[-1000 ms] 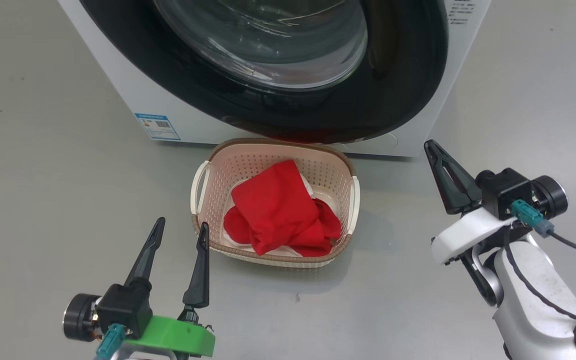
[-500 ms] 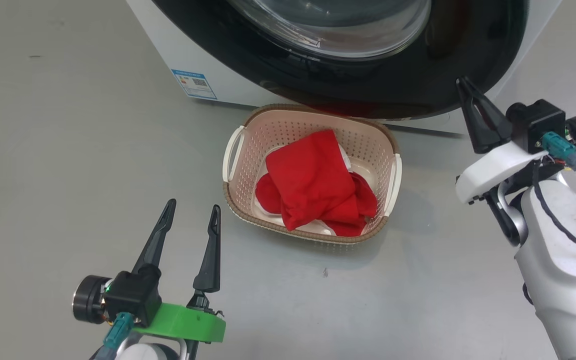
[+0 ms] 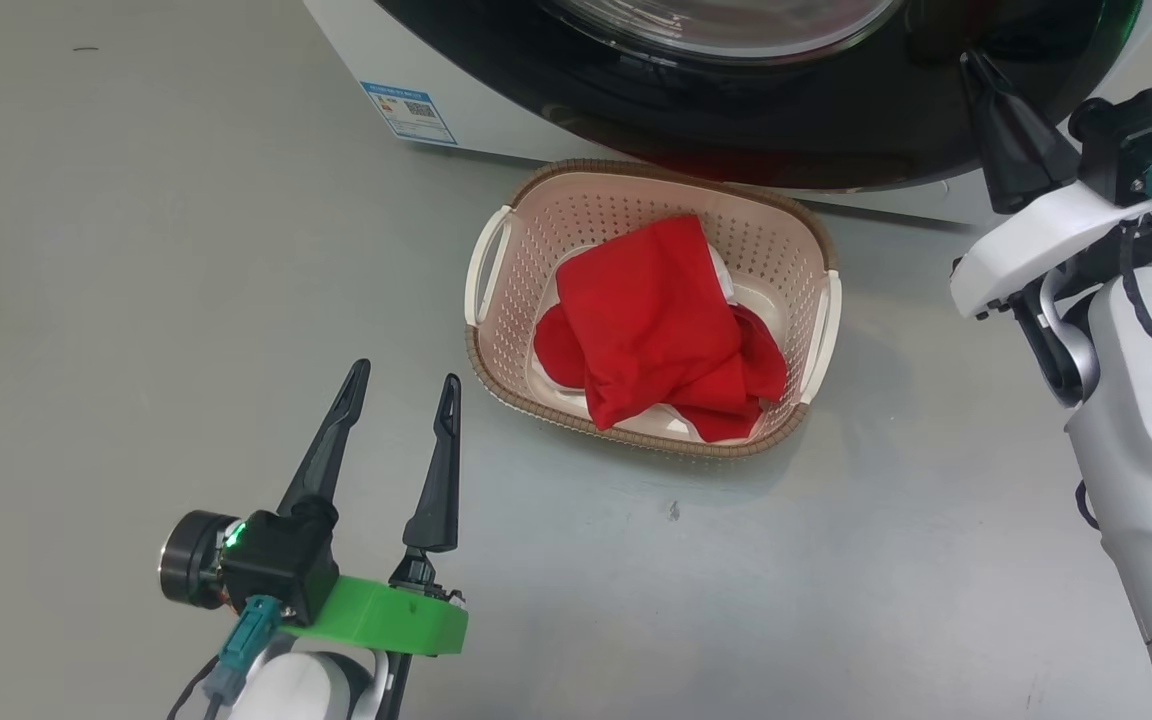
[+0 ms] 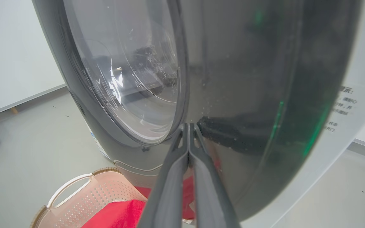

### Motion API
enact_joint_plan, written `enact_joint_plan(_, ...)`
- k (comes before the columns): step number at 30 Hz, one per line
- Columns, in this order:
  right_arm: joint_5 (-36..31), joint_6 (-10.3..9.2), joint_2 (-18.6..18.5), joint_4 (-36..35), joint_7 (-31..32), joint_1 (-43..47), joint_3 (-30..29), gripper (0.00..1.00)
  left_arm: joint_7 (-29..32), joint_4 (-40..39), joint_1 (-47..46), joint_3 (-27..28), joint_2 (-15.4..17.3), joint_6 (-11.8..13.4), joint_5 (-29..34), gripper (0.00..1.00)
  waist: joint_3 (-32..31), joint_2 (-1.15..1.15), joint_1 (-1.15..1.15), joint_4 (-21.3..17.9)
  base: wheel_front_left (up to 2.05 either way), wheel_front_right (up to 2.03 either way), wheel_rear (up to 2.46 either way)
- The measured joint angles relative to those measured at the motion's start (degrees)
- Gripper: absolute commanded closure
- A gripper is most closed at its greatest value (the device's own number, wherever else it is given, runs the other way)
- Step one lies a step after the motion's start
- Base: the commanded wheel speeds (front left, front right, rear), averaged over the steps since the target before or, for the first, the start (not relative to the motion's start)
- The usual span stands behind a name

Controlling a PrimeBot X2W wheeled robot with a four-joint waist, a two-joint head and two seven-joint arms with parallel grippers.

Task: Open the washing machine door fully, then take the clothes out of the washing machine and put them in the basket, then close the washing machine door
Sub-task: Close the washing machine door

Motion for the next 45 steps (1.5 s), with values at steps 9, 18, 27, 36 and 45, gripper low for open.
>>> enact_joint_plan(9,0.15,0.01,-1.27,2.7,-0.58,-4.51,-1.21,1.0,-0.49,0.71,-1.37,-0.77,-0.14,0.0,-0.38,0.0,1.53,0.0,0.0,0.65,0.0,0.0,0.0)
enact_joint_plan(18,-0.32,0.0,-3.93,5.22,-1.6,-10.32,-2.11,1.0,-0.51,1.54,-2.72,-2.18,-0.31,-0.01,-0.99,0.0,2.66,0.0,0.0,1.68,0.0,0.0,0.0)
enact_joint_plan(27,-0.21,-0.47,-3.91,8.03,-2.52,-13.61,-3.52,1.0,-0.62,2.36,-3.46,-2.47,-0.33,-0.01,-1.66,0.0,3.2,0.0,0.0,2.34,0.0,0.0,0.0)
enact_joint_plan(36,-0.03,-0.55,-3.27,10.63,-4.03,-14.15,-2.79,1.0,-0.66,2.58,-4.38,-2.56,-0.38,-0.01,-2.37,0.0,2.91,0.0,0.0,2.55,0.0,0.0,0.0)
enact_joint_plan(45,1.2,-0.48,-0.22,11.0,-5.02,-11.85,-1.02,1.0,-0.67,2.87,-4.62,-1.81,-0.41,-0.01,-2.97,0.0,1.32,0.0,0.0,1.42,0.0,0.0,0.0)
